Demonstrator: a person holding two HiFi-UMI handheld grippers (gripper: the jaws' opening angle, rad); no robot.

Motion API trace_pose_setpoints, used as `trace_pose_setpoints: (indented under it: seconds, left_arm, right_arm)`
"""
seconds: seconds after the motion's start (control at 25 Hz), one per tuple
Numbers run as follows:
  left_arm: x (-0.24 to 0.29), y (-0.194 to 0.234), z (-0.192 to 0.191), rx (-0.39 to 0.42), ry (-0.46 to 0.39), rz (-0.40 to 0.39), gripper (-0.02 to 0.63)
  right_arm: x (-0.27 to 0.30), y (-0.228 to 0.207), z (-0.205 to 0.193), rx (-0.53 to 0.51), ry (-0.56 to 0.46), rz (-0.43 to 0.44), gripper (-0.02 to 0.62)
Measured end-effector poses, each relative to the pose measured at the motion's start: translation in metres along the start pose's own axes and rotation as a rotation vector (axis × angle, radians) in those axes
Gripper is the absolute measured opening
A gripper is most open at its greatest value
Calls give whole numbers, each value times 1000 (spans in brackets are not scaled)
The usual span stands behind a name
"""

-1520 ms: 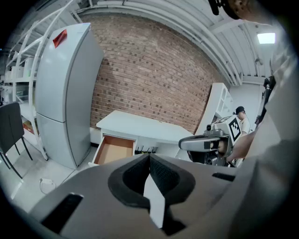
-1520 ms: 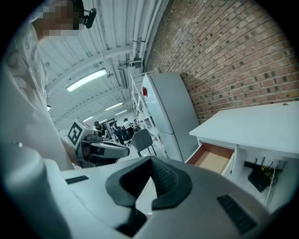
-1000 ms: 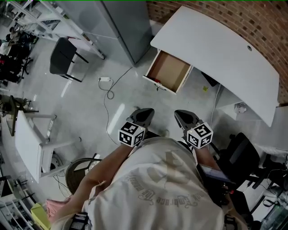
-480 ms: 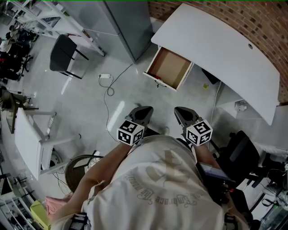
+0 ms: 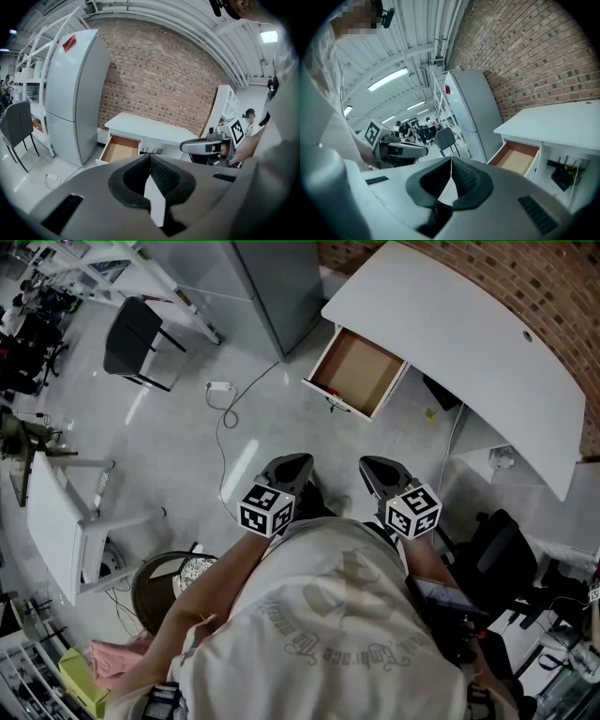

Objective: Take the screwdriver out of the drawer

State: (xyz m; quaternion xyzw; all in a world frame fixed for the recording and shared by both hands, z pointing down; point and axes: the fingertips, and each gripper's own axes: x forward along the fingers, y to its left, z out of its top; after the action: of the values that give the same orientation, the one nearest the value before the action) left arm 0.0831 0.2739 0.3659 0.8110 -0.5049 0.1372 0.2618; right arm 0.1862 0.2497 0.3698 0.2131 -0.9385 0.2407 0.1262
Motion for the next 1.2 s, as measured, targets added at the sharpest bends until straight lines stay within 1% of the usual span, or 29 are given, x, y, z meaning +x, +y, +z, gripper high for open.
trace_pose_setpoints:
  seconds: [0.28,0.68,0.88,1.2]
  left_arm:
    - [10,-8,4,14,8,-36,21]
    - [10,14,9,-29,7,-26,21]
    - [17,23,11,-38,23,-41,21]
    - [28,45,12,-95,60,-59,21]
  right_arm:
    - [-6,-8,-7,22,24,-24,24]
    - [17,-16,5,-3,58,-24,23]
    - [27,-25,9,5,67,-35,23]
    - [52,-36,17,22,95,-49,23]
